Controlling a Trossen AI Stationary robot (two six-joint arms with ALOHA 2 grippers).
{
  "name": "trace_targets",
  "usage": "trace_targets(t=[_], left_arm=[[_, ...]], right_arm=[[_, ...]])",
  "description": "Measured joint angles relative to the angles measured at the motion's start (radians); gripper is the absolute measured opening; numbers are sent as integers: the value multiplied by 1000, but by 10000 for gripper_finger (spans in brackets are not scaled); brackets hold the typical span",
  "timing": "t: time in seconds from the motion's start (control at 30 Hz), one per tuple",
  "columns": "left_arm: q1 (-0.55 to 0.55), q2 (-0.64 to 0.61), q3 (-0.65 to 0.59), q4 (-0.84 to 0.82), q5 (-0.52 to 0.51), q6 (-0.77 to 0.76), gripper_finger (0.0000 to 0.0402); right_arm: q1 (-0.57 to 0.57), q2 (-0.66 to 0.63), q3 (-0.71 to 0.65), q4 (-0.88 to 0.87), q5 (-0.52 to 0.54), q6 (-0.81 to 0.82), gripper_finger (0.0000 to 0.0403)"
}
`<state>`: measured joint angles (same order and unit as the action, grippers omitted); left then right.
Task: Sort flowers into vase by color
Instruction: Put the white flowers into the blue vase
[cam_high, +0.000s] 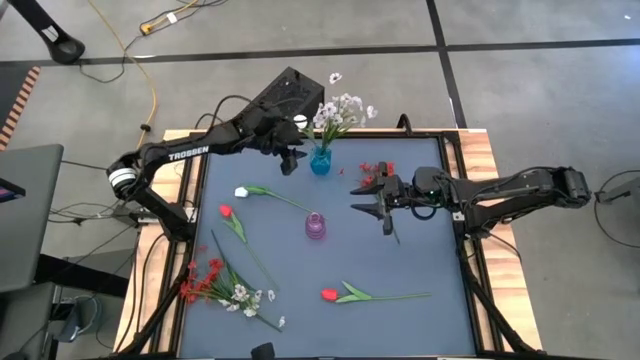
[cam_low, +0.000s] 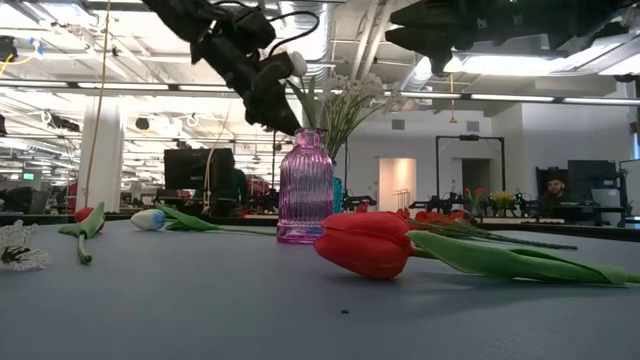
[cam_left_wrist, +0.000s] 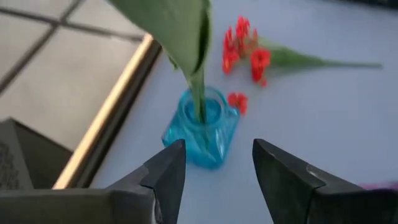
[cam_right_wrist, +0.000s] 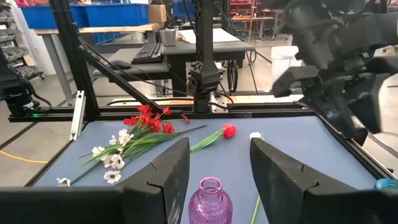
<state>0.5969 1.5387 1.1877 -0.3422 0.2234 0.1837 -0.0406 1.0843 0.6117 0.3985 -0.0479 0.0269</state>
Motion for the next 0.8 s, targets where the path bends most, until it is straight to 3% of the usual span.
trace_targets(t=[0.27,0.53,0.8], left_arm=[[0,-7,108,-354,-29,9,176],[-40,-92,84,-465,-58,-31,176],[-101,-279,83,-508,-90,-55,176]], right_arm=[[-1,0,0,0,0,-5,193],[8,0,0,-7,0,-8,193],[8,0,0,-10,0,-8,193]])
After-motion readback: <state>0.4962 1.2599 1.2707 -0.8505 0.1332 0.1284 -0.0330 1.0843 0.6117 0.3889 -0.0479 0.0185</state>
